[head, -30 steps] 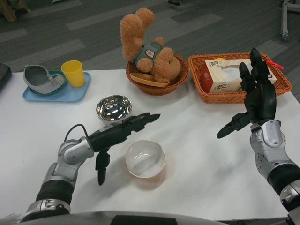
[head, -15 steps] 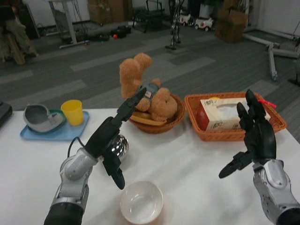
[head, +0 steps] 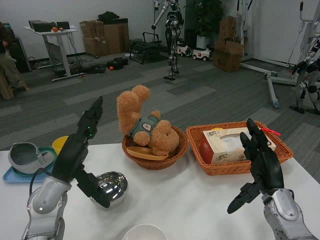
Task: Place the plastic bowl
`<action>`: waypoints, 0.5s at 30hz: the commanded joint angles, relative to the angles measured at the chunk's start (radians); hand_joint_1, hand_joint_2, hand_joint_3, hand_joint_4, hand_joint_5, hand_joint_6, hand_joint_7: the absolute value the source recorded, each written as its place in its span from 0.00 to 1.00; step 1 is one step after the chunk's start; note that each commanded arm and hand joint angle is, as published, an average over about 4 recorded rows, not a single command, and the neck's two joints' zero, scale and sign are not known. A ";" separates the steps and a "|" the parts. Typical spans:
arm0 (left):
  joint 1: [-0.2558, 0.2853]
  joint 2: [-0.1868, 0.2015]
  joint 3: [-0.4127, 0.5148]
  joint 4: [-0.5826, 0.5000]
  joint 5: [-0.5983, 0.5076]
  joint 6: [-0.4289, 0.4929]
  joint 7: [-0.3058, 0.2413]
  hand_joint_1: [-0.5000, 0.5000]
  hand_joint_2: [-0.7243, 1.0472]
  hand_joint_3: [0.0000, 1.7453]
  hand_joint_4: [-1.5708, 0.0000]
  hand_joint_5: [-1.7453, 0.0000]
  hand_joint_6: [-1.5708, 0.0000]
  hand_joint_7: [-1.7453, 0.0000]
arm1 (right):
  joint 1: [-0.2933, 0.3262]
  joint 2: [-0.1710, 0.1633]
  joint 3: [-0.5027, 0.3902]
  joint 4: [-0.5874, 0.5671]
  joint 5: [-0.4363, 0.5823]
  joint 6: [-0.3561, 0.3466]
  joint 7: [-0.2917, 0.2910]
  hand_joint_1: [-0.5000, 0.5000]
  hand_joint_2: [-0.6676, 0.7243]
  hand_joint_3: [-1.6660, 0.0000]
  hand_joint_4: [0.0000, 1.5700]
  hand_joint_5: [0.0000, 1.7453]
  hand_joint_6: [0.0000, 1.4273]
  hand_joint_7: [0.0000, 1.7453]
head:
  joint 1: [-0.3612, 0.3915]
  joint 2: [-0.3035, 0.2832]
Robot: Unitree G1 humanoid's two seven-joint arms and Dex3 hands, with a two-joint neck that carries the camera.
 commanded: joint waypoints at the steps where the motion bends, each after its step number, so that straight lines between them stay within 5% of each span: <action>1: -0.026 0.030 0.026 0.007 -0.004 0.010 0.022 0.02 0.20 0.00 1.00 1.00 1.00 0.96 | -0.020 0.009 -0.002 0.008 0.001 0.009 0.002 0.04 1.00 1.00 0.00 0.00 0.00 0.00 | 0.004 -0.003; 8: -0.037 0.077 0.036 0.007 0.007 0.020 0.063 0.02 0.20 0.00 1.00 1.00 1.00 0.96 | -0.027 0.008 0.002 0.008 0.000 0.010 0.002 0.04 1.00 1.00 0.00 0.00 0.00 0.00 | 0.004 -0.013; 15: -0.019 0.070 0.033 0.006 0.004 0.020 0.065 0.02 0.20 0.00 1.00 1.00 1.00 0.96 | -0.032 0.004 0.005 0.006 0.000 0.010 0.002 0.04 1.00 1.00 0.00 0.00 0.00 0.00 | 0.011 -0.023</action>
